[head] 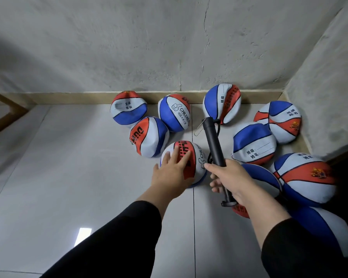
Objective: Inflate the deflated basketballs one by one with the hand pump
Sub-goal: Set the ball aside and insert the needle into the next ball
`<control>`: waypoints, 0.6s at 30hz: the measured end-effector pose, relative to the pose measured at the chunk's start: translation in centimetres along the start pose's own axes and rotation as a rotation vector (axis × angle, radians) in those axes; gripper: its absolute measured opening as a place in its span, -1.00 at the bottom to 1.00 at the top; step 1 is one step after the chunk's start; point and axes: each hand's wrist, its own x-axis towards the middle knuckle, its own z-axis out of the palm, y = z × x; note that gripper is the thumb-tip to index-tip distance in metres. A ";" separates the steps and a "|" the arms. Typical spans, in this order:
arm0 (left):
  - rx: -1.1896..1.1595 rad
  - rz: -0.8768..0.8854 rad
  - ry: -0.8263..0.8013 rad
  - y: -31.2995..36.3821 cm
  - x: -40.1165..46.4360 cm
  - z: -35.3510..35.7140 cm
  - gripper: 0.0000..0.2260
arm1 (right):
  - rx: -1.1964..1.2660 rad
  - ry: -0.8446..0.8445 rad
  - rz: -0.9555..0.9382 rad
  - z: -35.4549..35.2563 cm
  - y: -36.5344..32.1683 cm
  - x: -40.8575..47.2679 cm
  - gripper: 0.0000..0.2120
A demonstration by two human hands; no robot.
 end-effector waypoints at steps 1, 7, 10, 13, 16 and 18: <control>-0.013 -0.043 0.048 -0.3 0.1 0.3 -0.33 | 0.009 0.010 0.015 -0.2 0.3 0.5 -0.78; -0.220 -0.319 0.298 -3.0 0.1 0.7 -0.38 | 0.005 0.086 0.017 0.6 0.5 2.9 -0.85; -0.283 -0.150 0.193 -4.1 0.2 1.1 -0.43 | -0.063 0.033 0.040 2.3 1.1 3.8 -0.90; -0.360 -0.245 0.157 -5.3 -0.5 1.6 -0.30 | -0.128 0.036 0.065 3.8 2.3 4.3 -0.88; -0.444 -0.318 0.134 -7.1 -1.3 2.2 -0.14 | -0.160 0.039 0.044 5.2 3.4 4.6 -0.85; -0.495 -0.311 0.119 -7.9 -1.7 2.2 -0.16 | -0.144 -0.007 0.037 6.3 3.7 4.7 -0.78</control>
